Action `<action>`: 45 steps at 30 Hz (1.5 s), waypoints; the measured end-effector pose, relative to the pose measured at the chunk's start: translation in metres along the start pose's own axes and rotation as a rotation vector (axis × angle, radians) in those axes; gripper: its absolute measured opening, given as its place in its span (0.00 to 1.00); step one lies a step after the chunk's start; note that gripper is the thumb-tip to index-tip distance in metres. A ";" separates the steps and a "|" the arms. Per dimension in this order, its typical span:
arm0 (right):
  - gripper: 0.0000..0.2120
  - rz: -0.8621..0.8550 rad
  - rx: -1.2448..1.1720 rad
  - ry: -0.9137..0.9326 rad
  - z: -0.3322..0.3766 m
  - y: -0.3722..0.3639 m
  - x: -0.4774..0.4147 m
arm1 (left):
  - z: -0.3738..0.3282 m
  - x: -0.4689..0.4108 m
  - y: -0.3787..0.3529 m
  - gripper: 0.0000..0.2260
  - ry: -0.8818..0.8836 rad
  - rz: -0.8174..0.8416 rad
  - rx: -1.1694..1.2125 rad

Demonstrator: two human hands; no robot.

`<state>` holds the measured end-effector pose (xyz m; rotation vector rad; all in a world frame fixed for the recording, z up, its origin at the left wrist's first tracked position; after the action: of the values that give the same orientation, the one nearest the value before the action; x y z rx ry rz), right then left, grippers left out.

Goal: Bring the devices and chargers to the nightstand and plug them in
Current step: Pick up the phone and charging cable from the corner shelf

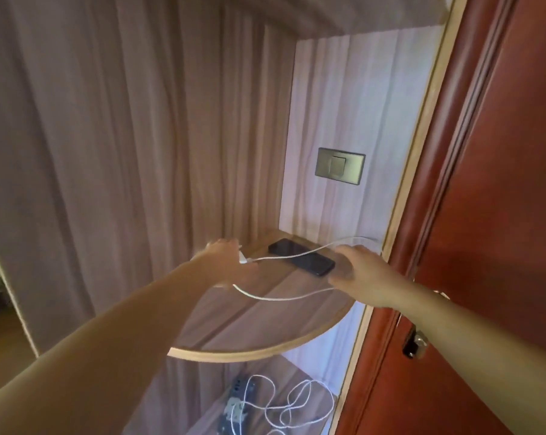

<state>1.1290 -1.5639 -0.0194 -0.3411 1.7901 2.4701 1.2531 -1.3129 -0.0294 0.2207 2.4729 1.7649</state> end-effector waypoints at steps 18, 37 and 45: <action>0.17 0.232 -0.071 0.430 -0.033 -0.064 -0.229 | -0.033 -0.116 -0.032 0.20 0.053 0.138 -0.116; 0.04 0.227 -0.092 0.685 -0.044 -0.088 -0.235 | -0.017 -0.117 -0.060 0.15 0.109 0.070 -0.137; 0.08 0.235 -0.048 0.517 -0.081 -0.084 -0.231 | -0.007 -0.118 -0.068 0.14 0.082 0.068 -0.180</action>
<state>1.3801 -1.5978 -0.0704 -0.8929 2.0501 2.7757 1.3635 -1.3618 -0.0923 0.2244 2.3667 2.0493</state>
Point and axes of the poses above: each hand's wrist, its own x-axis away from the middle knuckle, its own y-axis out of the back of the hand, z = x × y, the point moved 1 cm from there along -x, towards the middle knuckle, and after that the axes turned 14 degrees about y, right-handed, at the moved point
